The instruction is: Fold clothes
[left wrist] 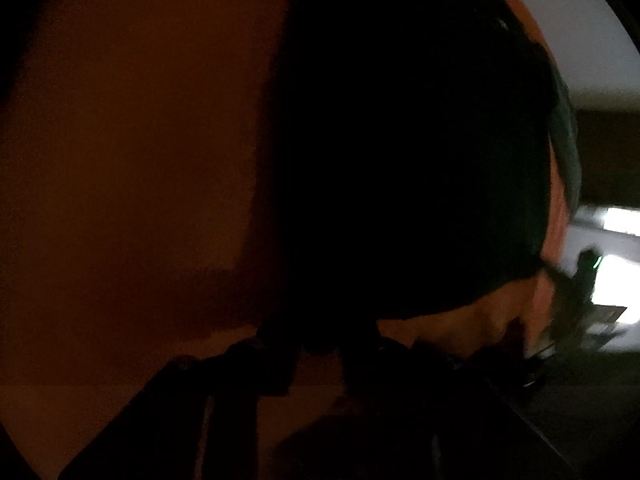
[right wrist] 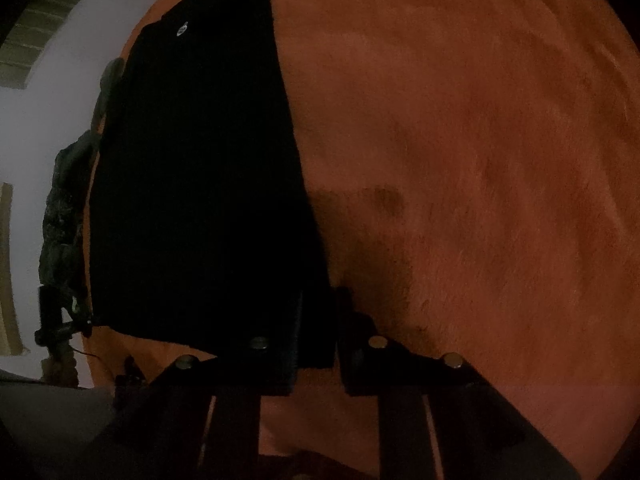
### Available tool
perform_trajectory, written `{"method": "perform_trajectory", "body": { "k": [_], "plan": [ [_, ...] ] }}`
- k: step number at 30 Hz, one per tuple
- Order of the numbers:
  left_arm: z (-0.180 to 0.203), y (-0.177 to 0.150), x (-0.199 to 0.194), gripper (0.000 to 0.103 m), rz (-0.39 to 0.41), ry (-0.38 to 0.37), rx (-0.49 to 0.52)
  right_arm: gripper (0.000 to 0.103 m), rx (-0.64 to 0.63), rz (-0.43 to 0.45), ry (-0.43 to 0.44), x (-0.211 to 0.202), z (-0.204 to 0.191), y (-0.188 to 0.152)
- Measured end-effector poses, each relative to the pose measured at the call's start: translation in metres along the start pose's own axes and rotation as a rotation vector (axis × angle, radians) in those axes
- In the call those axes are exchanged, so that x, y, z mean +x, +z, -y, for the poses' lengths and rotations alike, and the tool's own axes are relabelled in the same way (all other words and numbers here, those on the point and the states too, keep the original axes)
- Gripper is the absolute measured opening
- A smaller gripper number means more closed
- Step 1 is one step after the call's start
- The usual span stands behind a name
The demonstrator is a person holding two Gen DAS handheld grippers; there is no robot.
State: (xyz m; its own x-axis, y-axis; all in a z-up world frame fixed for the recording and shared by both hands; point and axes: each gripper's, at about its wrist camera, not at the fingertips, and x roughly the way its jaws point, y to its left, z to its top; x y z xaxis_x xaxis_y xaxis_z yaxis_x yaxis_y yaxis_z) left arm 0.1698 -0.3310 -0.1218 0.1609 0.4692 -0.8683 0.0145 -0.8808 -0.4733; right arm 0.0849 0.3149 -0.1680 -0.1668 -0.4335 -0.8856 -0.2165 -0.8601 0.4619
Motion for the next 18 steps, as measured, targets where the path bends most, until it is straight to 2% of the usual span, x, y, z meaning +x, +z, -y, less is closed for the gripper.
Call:
{"method": "perform_trajectory", "body": {
  "k": [2,6,7,9,14,15,18],
  "plan": [
    [-0.013,0.002,0.003,0.030,-0.002,-0.080,-0.073,0.015,0.009,-0.004,0.009,0.001,0.002,0.001],
    [-0.010,0.003,-0.001,0.030,0.054,-0.122,-0.046,0.015,0.003,-0.002,0.018,0.002,0.001,0.001],
    [-0.007,0.005,-0.003,0.025,0.066,-0.121,-0.026,0.015,-0.001,-0.001,0.020,0.001,0.001,0.001],
    [0.000,0.008,-0.005,0.008,0.089,-0.117,0.015,0.011,-0.015,0.011,0.022,-0.001,0.001,-0.006],
    [0.005,0.012,-0.003,0.009,0.076,-0.044,0.076,0.011,-0.015,0.003,0.044,-0.007,0.009,-0.015],
    [-0.002,0.004,0.001,0.011,0.070,-0.057,0.054,0.011,-0.008,-0.004,0.052,-0.006,0.011,-0.015],
    [-0.006,0.024,0.010,0.022,0.029,-0.105,-0.049,0.013,0.035,-0.030,0.093,-0.004,0.018,-0.014]
  ]
}}
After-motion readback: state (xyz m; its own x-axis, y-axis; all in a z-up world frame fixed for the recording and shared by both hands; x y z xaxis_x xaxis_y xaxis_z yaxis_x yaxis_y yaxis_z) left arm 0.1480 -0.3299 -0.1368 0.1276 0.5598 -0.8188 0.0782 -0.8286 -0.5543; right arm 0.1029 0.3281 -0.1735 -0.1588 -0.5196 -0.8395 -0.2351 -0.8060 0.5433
